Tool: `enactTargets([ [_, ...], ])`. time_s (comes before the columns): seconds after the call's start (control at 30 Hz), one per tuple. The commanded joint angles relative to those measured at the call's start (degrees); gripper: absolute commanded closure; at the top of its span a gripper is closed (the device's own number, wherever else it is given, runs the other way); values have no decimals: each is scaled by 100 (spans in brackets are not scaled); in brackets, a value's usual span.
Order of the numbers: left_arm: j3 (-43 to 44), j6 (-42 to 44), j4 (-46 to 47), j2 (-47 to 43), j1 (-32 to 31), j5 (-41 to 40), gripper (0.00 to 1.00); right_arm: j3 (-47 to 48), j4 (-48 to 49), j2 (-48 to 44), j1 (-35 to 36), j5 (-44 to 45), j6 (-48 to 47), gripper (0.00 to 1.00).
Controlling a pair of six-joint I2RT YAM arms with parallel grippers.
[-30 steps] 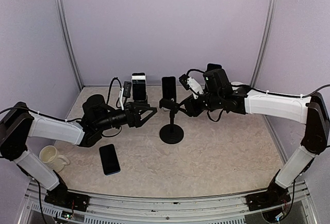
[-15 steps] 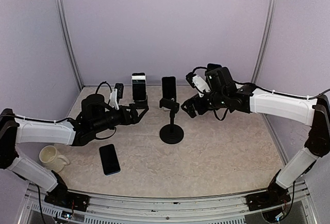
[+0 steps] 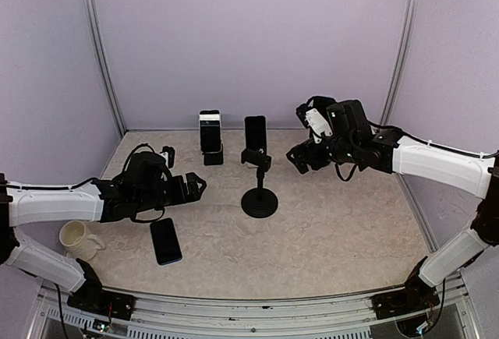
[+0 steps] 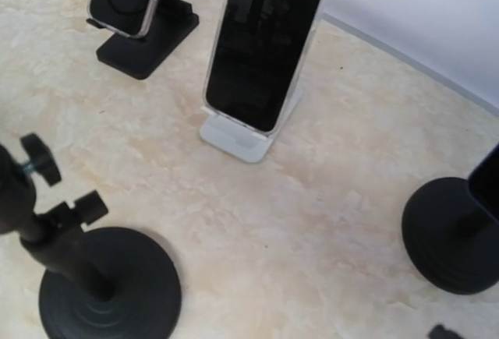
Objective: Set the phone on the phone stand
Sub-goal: Pick up the phone from the center of the board.
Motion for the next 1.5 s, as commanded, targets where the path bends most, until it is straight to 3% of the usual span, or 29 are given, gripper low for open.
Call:
enactTargets([
  [0.0, 102, -457, -907, -25, -76, -488, 1, -157, 176, -262, -102, 68, -16, 0],
  [0.37, 407, -1534, -2521, 367, -604, -1343, 1, -291, 287, -342, -141, -142, -35, 0],
  [0.6, 912, -2371, -3831, 1165, -848, -1918, 1, -309, 328, -397, -141, -234, -66, 0],
  [0.9, 856, -2987, -4033, 1239, -963, -2003, 1, -351, 335, -437, -141, -268, -74, 0],
  [1.47, 254, -3101, -3520, 1323, -823, -1707, 1, -379, 361, -436, -141, -439, -77, 0],
])
